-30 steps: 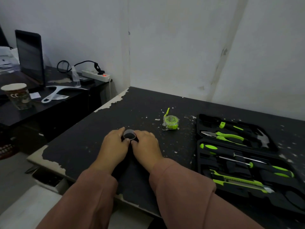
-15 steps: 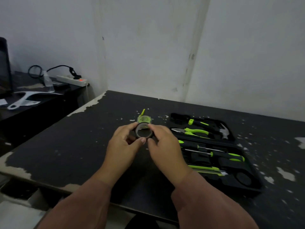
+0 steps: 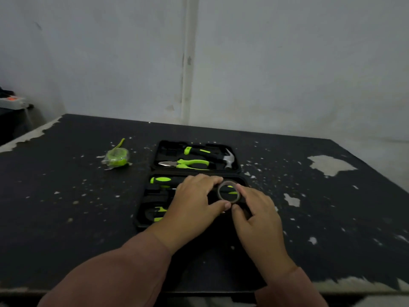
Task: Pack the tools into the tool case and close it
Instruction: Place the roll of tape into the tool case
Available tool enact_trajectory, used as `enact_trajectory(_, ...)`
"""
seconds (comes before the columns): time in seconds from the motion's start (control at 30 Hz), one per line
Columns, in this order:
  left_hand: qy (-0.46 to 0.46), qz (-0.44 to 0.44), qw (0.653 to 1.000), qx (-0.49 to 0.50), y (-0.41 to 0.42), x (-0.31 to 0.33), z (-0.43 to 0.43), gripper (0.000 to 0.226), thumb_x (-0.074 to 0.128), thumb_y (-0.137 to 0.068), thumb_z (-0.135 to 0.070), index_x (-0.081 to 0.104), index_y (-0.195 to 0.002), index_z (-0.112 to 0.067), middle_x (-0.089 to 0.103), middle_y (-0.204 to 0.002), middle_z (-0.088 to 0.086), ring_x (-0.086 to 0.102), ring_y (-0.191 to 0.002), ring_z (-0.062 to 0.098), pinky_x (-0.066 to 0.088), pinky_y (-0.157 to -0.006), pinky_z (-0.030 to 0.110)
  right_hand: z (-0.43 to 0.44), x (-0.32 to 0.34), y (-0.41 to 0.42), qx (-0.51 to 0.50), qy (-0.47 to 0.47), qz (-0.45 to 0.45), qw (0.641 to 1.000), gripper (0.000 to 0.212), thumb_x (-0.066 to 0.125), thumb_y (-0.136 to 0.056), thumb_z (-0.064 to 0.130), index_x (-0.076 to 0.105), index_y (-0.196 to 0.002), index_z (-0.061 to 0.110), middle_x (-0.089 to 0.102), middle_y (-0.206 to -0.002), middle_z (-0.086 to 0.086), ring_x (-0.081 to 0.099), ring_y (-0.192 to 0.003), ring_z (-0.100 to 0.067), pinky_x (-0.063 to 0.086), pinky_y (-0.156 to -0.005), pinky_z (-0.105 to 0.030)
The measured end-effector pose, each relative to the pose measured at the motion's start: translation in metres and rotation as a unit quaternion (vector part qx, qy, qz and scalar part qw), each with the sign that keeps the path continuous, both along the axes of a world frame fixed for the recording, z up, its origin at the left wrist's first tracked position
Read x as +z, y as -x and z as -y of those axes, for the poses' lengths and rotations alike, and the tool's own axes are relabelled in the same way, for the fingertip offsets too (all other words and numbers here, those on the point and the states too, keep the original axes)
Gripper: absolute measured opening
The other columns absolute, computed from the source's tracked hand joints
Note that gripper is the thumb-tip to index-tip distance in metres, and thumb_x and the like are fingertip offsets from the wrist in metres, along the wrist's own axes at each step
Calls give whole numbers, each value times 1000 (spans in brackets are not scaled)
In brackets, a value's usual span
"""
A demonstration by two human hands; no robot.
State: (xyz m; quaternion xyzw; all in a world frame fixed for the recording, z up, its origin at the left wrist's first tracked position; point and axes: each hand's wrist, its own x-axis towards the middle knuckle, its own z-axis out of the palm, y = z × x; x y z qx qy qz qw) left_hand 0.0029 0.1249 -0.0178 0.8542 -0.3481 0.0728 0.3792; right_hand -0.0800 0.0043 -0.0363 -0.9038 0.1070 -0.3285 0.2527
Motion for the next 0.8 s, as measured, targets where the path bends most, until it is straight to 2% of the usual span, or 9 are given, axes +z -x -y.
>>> enact_trajectory(0.07,-31,4,999,-16,4,-1,13,57,68,-74,-44,52,-127,-30,56,-119,-10,44,-113,14,34,-100,32,11,-4,9,-14,-3,1,1000,44,51,-77,23,59,-121,22,54,-110,18,35,-102,9,23,-88,-4)
enact_trajectory(0.13,-55,14,998,-28,7,-1,22,54,67,-74,-46,53,-125,-33,57,-117,-12,44,-111,13,33,-98,31,18,-9,15,-26,-10,3,1000,44,52,-76,22,61,-119,22,50,-107,21,33,-99,12,27,-90,-10)
enact_trajectory(0.17,-65,19,997,-30,7,-1,24,52,67,-74,-47,54,-122,-33,57,-115,-12,44,-110,13,32,-97,31,20,-11,17,-30,-17,4,999,43,53,-76,22,61,-118,22,50,-106,22,34,-99,12,28,-91,-12)
enact_trajectory(0.23,-86,23,996,-31,8,-3,28,50,67,-73,-49,55,-119,-34,58,-112,-13,44,-108,13,31,-96,31,23,-15,19,-37,-38,2,999,43,53,-74,22,63,-116,22,50,-104,23,38,-99,7,27,-88,-8)
enact_trajectory(0.33,-107,19,994,-30,7,-4,28,47,66,-73,-51,56,-116,-37,59,-108,-14,43,-107,12,31,-94,32,23,-18,18,-36,-50,-11,998,42,52,-73,22,64,-113,20,54,-103,18,41,-99,1,24,-87,-4)
enact_trajectory(0.47,-112,15,993,-32,6,-6,27,47,66,-73,-52,56,-116,-38,58,-109,-15,43,-108,11,30,-94,32,23,-18,18,-31,-62,-17,997,40,50,-74,23,65,-111,19,51,-99,20,41,-98,0,25,-82,1)
enact_trajectory(0.6,-113,8,993,-36,4,-8,28,50,66,-73,-53,55,-119,-37,57,-111,-16,42,-111,10,28,-95,30,23,-19,18,-29,-63,-20,997,38,51,-75,21,65,-110,17,52,-99,18,42,-98,-2,25,-84,3)
enact_trajectory(0.7,-117,8,992,-38,4,-9,29,51,65,-74,-54,54,-121,-37,57,-114,-17,41,-113,9,25,-92,27,23,-21,17,-38,-63,-24,997,36,52,-74,19,66,-108,13,61,-100,8,47,-97,-8,15,-88,9)
enact_trajectory(0.8,-121,6,992,-39,3,-10,30,51,65,-74,-53,54,-121,-37,56,-114,-17,40,-114,9,24,-92,27,23,-20,16,-41,-68,-30,996,37,52,-74,19,67,-108,12,65,-102,2,46,-97,-8,14,-88,10)
